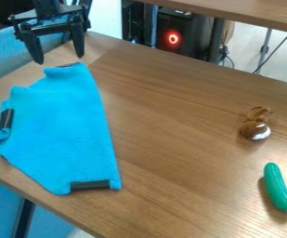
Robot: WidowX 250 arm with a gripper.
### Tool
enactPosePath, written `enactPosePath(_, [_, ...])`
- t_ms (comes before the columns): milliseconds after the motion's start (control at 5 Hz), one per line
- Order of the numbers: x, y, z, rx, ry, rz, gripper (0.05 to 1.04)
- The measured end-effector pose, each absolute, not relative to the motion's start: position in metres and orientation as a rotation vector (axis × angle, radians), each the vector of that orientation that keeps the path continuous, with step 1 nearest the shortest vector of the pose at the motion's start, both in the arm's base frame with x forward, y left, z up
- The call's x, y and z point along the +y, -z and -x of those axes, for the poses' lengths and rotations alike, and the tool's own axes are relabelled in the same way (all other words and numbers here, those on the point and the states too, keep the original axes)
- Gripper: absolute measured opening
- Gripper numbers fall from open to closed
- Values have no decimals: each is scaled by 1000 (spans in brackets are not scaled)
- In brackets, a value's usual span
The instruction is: Unfold the cloth from top left to the bottom right
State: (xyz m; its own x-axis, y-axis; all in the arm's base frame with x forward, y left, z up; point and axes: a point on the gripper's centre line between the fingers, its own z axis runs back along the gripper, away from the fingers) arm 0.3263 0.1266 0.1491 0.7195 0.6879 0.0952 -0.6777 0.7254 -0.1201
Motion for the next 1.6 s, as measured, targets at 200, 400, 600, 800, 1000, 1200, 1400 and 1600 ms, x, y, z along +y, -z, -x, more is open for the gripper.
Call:
enactPosePath(200, [127, -135, -326, -93, -754, 81, 1001])
enactPosePath(400, [146, -110, -317, -56, -711, 81, 1001])
enactPosePath(600, [156, -101, -309, -60, -676, 75, 1001])
enactPosePath(800, [157, -104, -297, -85, -617, 87, 1001])
enactPosePath(1000, [157, -105, -279, -115, -545, 53, 1001])
enactPosePath(1200, [160, -102, -260, -162, -486, -15, 1001])
enactPosePath(1400, [172, -95, -249, -216, -512, -84, 1001])
enactPosePath(1600, [184, -80, -245, -285, -565, -185, 1001])
